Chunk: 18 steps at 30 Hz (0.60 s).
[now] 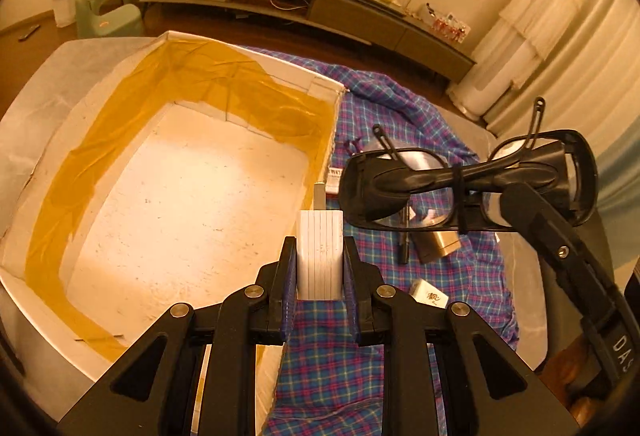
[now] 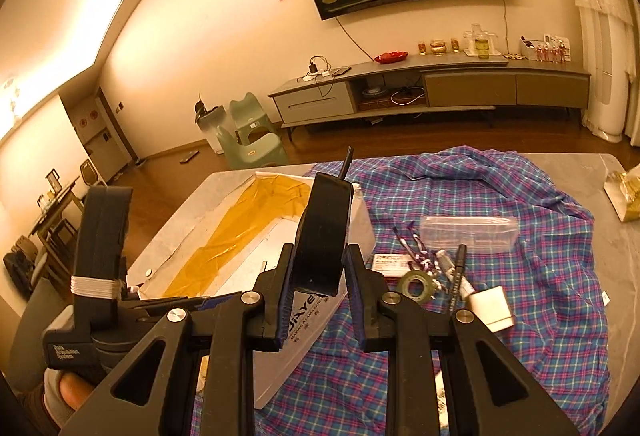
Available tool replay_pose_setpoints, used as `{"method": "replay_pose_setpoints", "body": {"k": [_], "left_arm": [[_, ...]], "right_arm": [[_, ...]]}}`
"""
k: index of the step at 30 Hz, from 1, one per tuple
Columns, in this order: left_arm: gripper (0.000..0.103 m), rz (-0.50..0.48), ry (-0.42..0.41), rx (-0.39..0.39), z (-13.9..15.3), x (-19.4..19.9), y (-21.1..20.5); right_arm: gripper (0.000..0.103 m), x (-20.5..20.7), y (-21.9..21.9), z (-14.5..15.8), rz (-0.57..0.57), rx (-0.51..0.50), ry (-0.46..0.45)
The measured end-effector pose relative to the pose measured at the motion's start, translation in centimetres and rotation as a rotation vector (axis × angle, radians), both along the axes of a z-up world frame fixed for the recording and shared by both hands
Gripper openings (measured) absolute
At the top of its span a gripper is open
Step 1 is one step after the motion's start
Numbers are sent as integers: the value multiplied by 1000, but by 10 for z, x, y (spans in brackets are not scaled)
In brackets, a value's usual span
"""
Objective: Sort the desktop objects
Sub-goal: 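Carry the charger and glasses over the white cardboard box with both tools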
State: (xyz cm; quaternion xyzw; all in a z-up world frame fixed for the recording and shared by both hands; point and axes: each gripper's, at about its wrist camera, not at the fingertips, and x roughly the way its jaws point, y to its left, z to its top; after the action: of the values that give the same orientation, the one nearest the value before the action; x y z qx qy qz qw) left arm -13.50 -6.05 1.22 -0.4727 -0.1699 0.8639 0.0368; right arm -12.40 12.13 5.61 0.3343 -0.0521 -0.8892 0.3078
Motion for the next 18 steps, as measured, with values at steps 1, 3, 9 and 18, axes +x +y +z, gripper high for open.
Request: {"method": "replay_pose_setpoints", "body": {"k": [1, 3, 9, 18], "left_arm": [[22, -10, -1, 20, 1, 0, -4], [22, -29, 15, 44, 5, 3, -11], [22, -52, 84, 110, 27, 10, -34], [22, 17, 70, 179, 11, 2, -93]], "right_arm": [[26, 0, -4, 0, 2, 5, 3], [26, 1, -15, -1, 6, 21, 13], [26, 7, -45, 5, 10, 41, 54], [26, 18, -98, 20, 72, 119, 112]]}}
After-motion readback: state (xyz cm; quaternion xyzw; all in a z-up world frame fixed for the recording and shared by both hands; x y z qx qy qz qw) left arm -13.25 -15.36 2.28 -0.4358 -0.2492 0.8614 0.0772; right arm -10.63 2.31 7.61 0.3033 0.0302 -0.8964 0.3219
